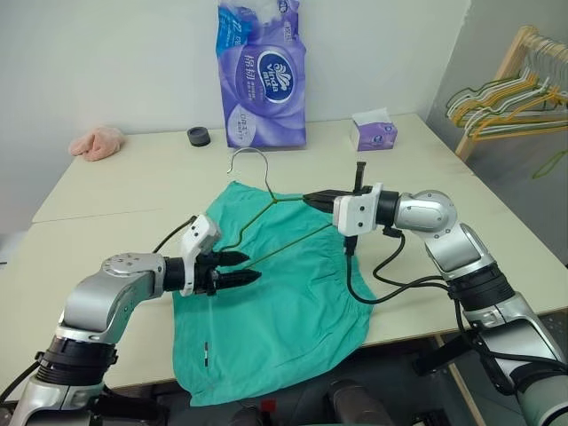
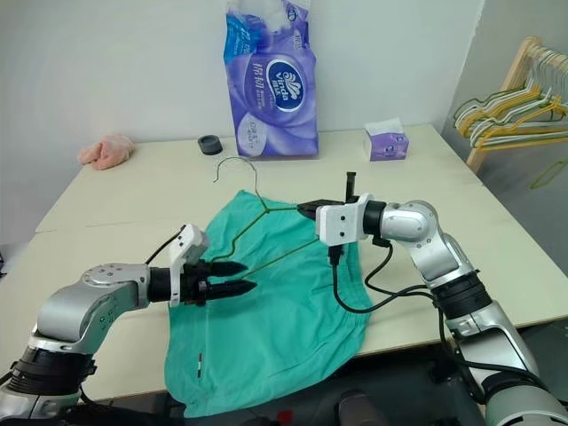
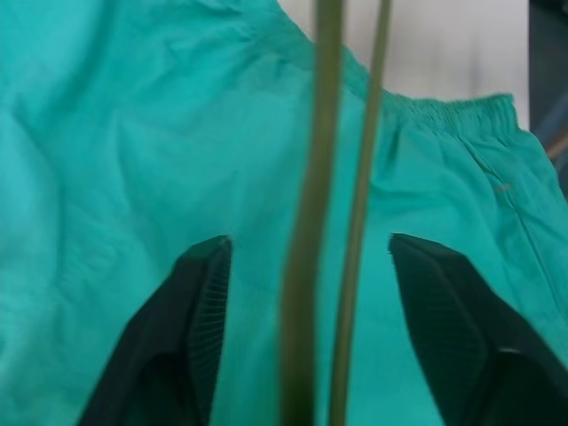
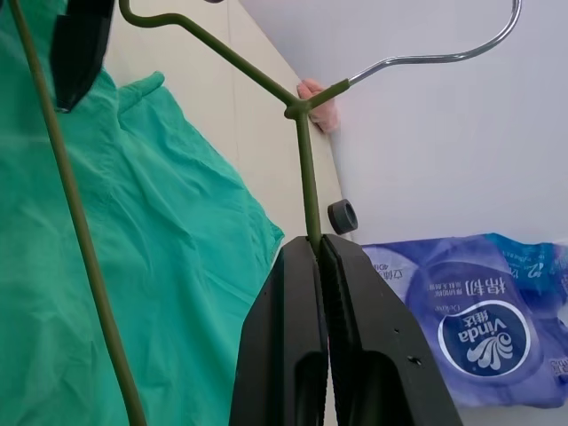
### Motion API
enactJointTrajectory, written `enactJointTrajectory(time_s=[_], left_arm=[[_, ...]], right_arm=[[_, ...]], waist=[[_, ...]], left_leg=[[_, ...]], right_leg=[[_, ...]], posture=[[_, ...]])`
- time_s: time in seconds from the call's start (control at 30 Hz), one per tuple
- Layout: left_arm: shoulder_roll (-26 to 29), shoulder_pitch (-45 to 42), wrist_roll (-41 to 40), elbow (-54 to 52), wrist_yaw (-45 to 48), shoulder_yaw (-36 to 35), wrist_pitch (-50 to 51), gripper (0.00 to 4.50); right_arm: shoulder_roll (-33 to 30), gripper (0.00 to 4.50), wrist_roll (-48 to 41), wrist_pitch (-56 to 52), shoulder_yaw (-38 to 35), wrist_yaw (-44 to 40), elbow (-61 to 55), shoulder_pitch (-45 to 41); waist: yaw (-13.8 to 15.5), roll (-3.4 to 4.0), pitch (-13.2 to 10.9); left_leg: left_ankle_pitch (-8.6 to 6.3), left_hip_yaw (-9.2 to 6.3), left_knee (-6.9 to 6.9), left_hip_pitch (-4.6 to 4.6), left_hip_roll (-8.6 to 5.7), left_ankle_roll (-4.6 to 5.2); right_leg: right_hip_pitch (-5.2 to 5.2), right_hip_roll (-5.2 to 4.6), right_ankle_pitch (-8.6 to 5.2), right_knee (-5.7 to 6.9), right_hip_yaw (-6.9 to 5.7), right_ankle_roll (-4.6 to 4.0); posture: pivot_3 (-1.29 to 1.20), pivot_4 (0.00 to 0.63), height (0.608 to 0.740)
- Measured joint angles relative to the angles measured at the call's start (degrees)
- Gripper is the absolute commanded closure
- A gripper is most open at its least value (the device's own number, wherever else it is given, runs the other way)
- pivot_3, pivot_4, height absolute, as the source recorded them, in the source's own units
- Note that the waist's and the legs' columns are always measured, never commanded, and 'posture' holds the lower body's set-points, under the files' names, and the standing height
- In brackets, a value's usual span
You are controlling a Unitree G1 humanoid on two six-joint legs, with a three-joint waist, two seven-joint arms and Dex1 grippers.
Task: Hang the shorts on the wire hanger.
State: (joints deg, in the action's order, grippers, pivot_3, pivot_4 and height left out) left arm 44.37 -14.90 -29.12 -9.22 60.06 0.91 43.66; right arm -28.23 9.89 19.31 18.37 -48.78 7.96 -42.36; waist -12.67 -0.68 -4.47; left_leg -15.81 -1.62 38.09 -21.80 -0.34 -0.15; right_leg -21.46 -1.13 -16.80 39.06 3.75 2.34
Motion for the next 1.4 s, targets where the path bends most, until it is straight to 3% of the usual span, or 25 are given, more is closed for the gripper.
enactJointTrajectory(time_s=[0.17, 0.4, 0.43, 0.63, 0.83, 1.07, 1.4], left_arm=[[0.44, 0.16, 0.25, -0.01, 0.33, 0.03, -0.04, 4.32], [0.45, 0.80, 0.26, -1.20, 0.51, 0.96, -0.11, 4.45], [0.45, 0.88, 0.26, -1.24, 0.51, 0.97, -0.11, 4.50], [0.52, 1.02, 0.37, -1.94, -0.35, 1.11, -0.13, 4.50], [3.55, 2.10, 2.73, -4.06, 1.01, 3.03, -2.63, 4.50], [6.86, 2.25, 5.74, -5.02, 3.81, 5.01, -6.80, 4.50], [8.58, 1.53, 8.46, -7.18, 5.74, 6.42, -9.41, 4.50]], right_arm=[[0.11, 4.50, -0.28, -0.50, -0.05, -0.62, -0.60, 0.00], [-0.89, 4.50, -0.75, -0.78, -0.15, -2.79, -1.38, 0.06], [-1.22, 3.98, -1.32, -0.76, -0.18, -3.43, -1.77, 0.21], [-2.91, 2.05, -5.20, -3.48, 0.90, -8.76, -6.39, 1.25], [-7.23, 0.03, -12.64, -21.72, -1.77, -13.93, -9.92, 0.60], [-12.62, 0.03, -15.83, -41.47, -0.41, -21.54, -14.78, 0.03], [-10.88, 0.03, -13.95, -47.18, 8.96, -27.24, -11.91, -1.53]], waist=[[0.00, 0.00, 0.00], [0.00, 0.00, 0.00], [0.00, 0.00, 0.00], [0.04, 0.00, 0.00], [0.16, 0.00, 0.00], [0.05, 0.01, 0.00], [0.00, 0.01, 0.00]], left_leg=[[0.00, 0.00, 0.01, 0.02, 0.00, 0.00], [0.00, -0.01, 0.00, 0.01, 0.00, 0.00], [0.00, -0.02, 0.00, 0.02, 0.00, 0.00], [0.00, -0.03, 0.01, 0.02, 0.00, 0.00], [0.00, -0.05, 0.03, 0.01, 0.00, 0.00], [0.00, -0.05, 0.00, 0.01, 0.00, 0.01], [0.00, -0.03, 0.02, 0.01, 0.00, 0.01]], right_leg=[[0.02, 0.00, 0.00, 0.01, 0.00, 0.00], [0.02, 0.00, 0.00, 0.00, -0.02, 0.00], [0.02, 0.00, 0.00, 0.00, -0.02, 0.00], [0.04, 0.00, 0.00, 0.00, -0.03, 0.00], [0.04, -0.02, 0.00, -0.01, -0.04, -0.01], [0.02, -0.02, -0.01, -0.03, -0.06, -0.02], [0.02, -0.01, -0.01, -0.02, -0.07, -0.02]], posture=[[-0.21, 0.044, 0.740], [-0.21, 0.044, 0.740], [-0.21, 0.044, 0.740], [-0.21, 0.042, 0.740], [-0.22, 0.043, 0.740], [-0.23, 0.040, 0.740], [-0.22, 0.033, 0.740]])
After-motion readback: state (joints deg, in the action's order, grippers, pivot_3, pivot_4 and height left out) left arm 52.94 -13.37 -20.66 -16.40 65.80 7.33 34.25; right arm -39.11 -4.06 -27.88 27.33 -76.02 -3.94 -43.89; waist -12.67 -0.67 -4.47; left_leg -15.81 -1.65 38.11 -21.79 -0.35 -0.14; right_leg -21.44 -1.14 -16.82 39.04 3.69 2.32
